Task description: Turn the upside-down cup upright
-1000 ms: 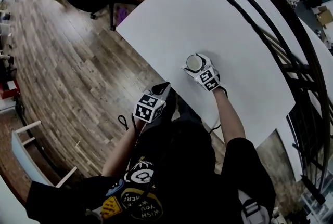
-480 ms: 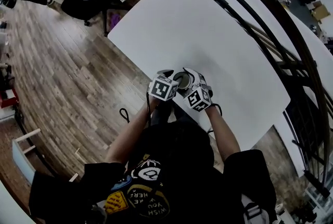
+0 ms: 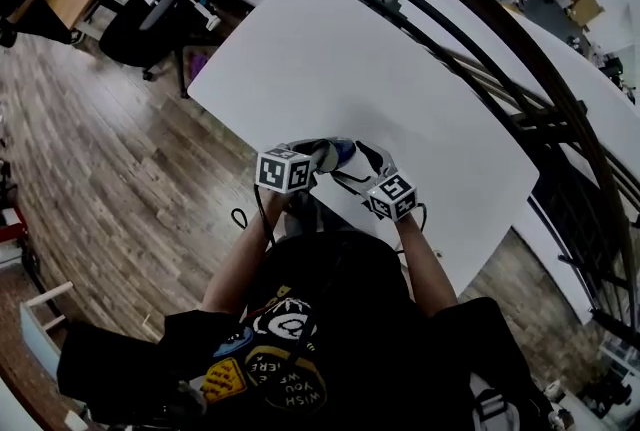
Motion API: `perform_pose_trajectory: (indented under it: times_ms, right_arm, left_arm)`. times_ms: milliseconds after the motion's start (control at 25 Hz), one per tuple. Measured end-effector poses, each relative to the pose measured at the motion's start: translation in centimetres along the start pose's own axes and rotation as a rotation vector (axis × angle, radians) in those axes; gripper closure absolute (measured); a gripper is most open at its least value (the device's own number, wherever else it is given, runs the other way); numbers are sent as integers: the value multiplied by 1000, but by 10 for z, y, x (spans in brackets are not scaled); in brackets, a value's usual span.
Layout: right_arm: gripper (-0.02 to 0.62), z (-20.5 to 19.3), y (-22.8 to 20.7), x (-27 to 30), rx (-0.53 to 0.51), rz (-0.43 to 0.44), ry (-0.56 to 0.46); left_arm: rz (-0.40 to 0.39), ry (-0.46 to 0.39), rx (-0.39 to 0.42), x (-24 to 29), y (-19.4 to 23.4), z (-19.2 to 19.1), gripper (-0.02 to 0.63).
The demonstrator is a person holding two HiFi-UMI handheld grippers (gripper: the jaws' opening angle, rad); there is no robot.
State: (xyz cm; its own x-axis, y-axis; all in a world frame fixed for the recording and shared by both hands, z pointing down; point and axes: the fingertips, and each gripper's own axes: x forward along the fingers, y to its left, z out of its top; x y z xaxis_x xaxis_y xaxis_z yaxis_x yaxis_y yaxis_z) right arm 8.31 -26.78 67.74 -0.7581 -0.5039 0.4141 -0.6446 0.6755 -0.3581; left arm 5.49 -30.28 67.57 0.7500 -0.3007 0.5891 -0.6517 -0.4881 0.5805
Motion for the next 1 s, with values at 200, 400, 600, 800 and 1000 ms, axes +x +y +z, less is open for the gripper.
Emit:
perform_pose_trajectory:
  times_ms: [200, 400, 600, 800, 1000]
  right_arm:
    - [187, 19, -7, -25, 751, 291, -287]
    - [159, 36, -16, -20, 1265, 511, -541]
    - [146, 58, -4, -9, 1335, 599, -618]
    - [161, 62, -1, -13, 1156, 510, -607]
    - [213, 48, -21, -8, 1044, 371, -569]
  left_arm:
    - [-5, -135, -51, -15, 0, 23, 568]
    - [-42, -183, -5, -18, -17, 23, 568]
    - [-118, -215, 47, -17, -36, 22, 571]
    - [-144, -182, 139, -18, -35, 17, 564]
    - [-100, -137, 84, -13, -17, 2, 508]
